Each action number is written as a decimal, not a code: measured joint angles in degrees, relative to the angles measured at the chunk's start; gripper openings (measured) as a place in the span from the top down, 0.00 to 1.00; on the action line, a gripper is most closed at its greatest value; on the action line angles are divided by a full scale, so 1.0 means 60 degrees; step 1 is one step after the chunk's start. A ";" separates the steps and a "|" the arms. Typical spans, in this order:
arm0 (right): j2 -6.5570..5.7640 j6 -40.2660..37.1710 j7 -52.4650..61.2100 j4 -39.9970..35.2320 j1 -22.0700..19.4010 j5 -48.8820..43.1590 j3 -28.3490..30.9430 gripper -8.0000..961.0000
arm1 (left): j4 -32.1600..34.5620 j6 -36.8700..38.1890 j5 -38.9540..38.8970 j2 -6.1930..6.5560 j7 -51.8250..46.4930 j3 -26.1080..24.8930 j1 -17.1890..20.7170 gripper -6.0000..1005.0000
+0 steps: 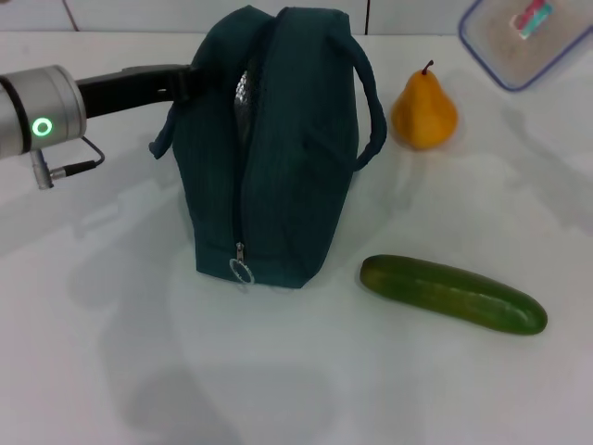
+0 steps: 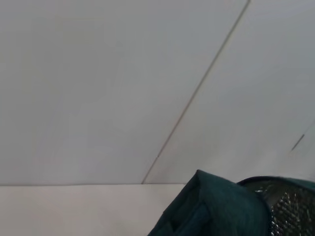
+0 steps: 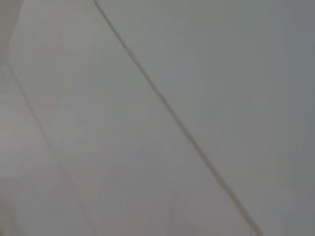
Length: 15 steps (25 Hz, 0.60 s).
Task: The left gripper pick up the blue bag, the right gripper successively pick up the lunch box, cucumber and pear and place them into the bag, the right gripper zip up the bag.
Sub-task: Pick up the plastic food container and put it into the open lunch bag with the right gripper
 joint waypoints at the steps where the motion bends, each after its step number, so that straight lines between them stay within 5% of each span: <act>1: -0.0055 0.0005 0.0283 -0.0125 0.0093 0.0000 -0.0194 0.89 | -0.0061 0.0015 -0.0020 -0.0011 0.0122 -0.0059 0.0004 0.95; 8: -0.0524 -0.0101 0.1802 -0.0335 0.1002 -0.0001 -0.1169 0.89 | -0.0173 0.0044 -0.0106 -0.0121 0.0661 -0.0090 0.0033 0.95; 15: -0.0577 -0.0036 0.2105 -0.0341 0.1714 0.0000 -0.1292 0.89 | -0.0461 0.0065 -0.0510 -0.0164 0.1228 -0.0097 0.0008 0.95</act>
